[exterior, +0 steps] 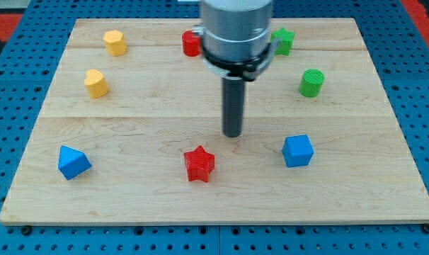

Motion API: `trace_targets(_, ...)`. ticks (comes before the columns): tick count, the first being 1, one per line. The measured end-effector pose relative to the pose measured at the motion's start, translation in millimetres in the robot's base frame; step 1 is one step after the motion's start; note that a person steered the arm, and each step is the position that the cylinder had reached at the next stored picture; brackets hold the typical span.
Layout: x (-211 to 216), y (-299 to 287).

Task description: Adjust the green circle in between the green star and blue cube

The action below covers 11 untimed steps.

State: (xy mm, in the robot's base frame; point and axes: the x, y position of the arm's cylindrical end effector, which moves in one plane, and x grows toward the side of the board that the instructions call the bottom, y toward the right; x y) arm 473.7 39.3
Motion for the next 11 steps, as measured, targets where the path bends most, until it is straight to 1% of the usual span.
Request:
trace_targets(2, -12, 97)
trace_targets(3, -18, 162)
trace_targets(4, -50, 216)
trace_targets(5, -109, 228)
trace_targets(6, -154, 216)
trace_targets(7, -138, 176)
trace_targets(8, -114, 149)
trace_targets(9, -102, 138)
trace_targets(10, -80, 157)
trace_targets(11, -75, 148)
